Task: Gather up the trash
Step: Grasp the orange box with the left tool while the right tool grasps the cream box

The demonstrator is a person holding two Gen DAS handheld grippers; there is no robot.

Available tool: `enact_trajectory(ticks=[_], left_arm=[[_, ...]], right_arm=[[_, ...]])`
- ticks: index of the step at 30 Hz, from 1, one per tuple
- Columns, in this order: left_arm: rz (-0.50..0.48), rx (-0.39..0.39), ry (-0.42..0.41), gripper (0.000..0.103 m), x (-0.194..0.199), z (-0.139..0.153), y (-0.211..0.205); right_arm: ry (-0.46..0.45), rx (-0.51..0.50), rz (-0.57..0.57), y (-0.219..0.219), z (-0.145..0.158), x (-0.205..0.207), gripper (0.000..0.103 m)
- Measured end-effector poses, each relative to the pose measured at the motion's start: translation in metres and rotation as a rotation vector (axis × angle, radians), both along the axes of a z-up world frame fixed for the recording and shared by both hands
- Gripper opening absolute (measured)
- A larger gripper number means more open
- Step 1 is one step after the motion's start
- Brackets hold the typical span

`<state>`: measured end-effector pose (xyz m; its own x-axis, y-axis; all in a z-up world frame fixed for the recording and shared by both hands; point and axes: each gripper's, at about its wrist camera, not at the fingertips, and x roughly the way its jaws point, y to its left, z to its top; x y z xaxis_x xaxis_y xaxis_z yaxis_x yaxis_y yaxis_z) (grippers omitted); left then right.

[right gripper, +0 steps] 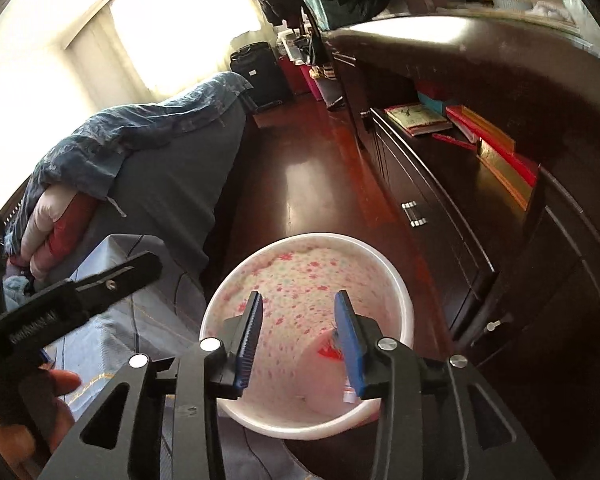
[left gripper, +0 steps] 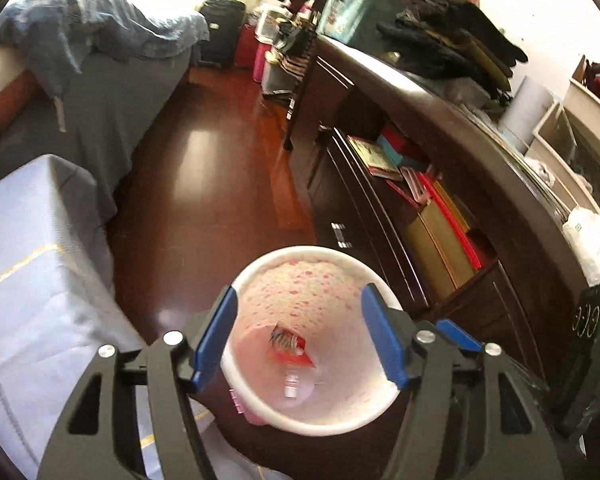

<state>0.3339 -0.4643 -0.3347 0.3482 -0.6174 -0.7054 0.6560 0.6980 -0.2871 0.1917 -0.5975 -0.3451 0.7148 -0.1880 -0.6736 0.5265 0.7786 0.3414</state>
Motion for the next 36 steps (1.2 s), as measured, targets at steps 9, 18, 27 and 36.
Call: enact_trajectory(ticks=[9, 18, 27, 36], left_arm=[[0.196, 0.037, -0.132, 0.088, -0.018, 0.046, 0.087], [0.459, 0.124, -0.164, 0.096, -0.022, 0.055, 0.195], [0.565, 0.174, -0.064, 0.096, 0.003, 0.017, 0.252], [0.509, 0.205, -0.029, 0.047, 0.035, -0.017, 0.245]], right_arm=[[-0.019, -0.067, 0.097, 0.054, 0.037, -0.005, 0.065], [-0.063, -0.071, 0.298, 0.129, 0.065, 0.007, 0.074], [-0.066, -0.093, 0.398, 0.174, 0.077, 0.01, 0.075], [-0.049, -0.109, 0.423, 0.191, 0.082, 0.015, 0.075]])
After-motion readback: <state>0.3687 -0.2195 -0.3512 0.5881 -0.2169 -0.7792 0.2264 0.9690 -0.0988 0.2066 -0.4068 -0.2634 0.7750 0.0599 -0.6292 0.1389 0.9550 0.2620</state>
